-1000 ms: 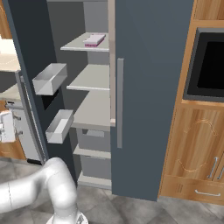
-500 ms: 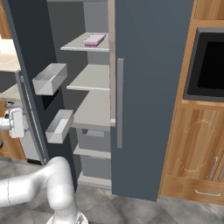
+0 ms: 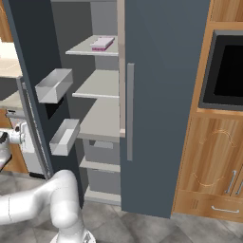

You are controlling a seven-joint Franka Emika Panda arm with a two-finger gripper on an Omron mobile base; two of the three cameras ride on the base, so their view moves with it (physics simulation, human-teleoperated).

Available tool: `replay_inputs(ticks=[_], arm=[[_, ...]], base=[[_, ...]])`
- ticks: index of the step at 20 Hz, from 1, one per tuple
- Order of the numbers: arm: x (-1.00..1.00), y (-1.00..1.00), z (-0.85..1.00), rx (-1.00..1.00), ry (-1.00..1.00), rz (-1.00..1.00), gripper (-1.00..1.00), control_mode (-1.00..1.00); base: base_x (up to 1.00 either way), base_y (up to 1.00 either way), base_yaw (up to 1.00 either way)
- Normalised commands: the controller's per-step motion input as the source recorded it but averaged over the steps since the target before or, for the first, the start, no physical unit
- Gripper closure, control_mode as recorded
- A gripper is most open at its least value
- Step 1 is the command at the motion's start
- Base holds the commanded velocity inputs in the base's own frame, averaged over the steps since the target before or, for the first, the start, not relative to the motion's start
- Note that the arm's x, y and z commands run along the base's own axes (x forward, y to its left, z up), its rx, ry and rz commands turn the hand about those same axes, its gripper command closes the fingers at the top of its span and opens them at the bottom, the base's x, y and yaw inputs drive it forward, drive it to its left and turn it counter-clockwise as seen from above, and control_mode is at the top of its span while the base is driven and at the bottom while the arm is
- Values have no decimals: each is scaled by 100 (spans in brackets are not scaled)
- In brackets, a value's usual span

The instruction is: The ice cube tray has been filled with water. Take the tray and place it in the freezer to make ice. Close the freezer door after placing the tray.

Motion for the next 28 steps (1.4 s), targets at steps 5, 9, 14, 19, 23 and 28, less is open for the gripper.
replay_inputs(ticks=[5,9,14,19,23,28], arm=[[-42,-100,-12,0,0,-17,-100,-100],[-34,-96,0,0,0,-12,-100,-100],[2,-92,0,1,0,-2,-100,-100],[77,-82,0,9,6,8,-100,-100],[100,-67,0,13,5,23,-100,-100],[100,-57,0,14,4,33,-100,-100]], base=[[0,0,0],[0,0,0],[0,0,0],[0,0,0],[0,0,0],[0,0,0]])
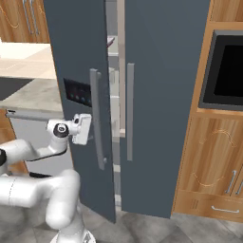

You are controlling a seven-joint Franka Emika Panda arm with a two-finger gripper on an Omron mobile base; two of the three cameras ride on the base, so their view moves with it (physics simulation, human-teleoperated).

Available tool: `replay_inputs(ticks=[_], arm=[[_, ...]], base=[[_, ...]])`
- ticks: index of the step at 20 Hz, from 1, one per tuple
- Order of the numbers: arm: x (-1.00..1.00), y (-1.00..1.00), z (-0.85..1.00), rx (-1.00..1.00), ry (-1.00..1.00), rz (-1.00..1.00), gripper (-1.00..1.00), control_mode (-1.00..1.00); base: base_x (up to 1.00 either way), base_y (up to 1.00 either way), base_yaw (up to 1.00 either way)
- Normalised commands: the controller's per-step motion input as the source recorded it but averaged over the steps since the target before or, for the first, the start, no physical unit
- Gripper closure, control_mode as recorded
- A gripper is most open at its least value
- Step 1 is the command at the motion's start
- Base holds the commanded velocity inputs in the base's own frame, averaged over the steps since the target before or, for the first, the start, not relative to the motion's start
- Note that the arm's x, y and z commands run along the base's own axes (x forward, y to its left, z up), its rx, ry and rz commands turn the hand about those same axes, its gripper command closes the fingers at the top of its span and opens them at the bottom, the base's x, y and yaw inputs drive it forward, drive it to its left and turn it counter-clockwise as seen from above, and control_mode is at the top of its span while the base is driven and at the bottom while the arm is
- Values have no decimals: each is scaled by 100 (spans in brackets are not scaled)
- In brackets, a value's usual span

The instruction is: The ice cube tray has been filled with water. Take the tray and place it in the freezer to make ice. Close the freezer door after placing the tray.

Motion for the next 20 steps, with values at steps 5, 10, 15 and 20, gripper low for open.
replay_inputs(ticks=[5,10,15,20], arm=[[100,-57,0,13,6,38,-100,-100],[100,-75,1,15,2,45,-100,-100],[100,-80,2,19,0,52,-100,-100],[98,-59,0,20,10,48,-100,-100]], base=[[0,0,0],[0,0,0],[0,0,0],[0,0,0]])
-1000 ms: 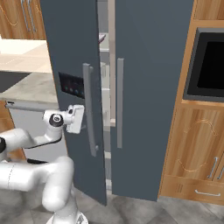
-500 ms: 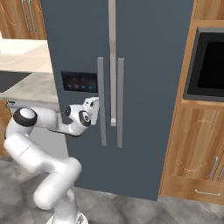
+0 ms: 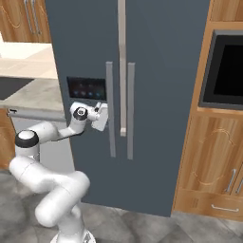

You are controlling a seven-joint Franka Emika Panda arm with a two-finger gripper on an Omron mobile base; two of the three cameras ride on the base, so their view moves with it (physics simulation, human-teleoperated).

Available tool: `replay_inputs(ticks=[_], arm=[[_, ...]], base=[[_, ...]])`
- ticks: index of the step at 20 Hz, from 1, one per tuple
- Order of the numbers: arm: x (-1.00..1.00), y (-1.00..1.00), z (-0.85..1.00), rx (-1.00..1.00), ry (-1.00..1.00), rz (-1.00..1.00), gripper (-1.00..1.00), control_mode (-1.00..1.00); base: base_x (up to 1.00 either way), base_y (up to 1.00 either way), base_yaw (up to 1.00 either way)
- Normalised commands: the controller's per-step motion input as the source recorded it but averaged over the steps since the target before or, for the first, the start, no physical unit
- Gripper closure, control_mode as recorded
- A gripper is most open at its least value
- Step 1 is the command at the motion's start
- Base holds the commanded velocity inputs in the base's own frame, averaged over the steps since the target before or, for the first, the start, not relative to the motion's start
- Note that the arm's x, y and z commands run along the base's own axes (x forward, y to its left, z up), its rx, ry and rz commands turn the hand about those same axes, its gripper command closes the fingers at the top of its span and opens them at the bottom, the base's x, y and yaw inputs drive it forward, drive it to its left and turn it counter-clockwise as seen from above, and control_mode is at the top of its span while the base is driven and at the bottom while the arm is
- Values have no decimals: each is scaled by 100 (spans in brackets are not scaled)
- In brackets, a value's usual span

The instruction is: The ice cube tray has been filled with water. Take the tray and place it in the freezer to make ice. Close the freezer door after placing the tray.

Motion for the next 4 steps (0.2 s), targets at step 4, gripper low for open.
replay_inputs(ticks=[4], arm=[[51,-11,4,10,25,28,-100,-100]], base=[[0,0,0]])
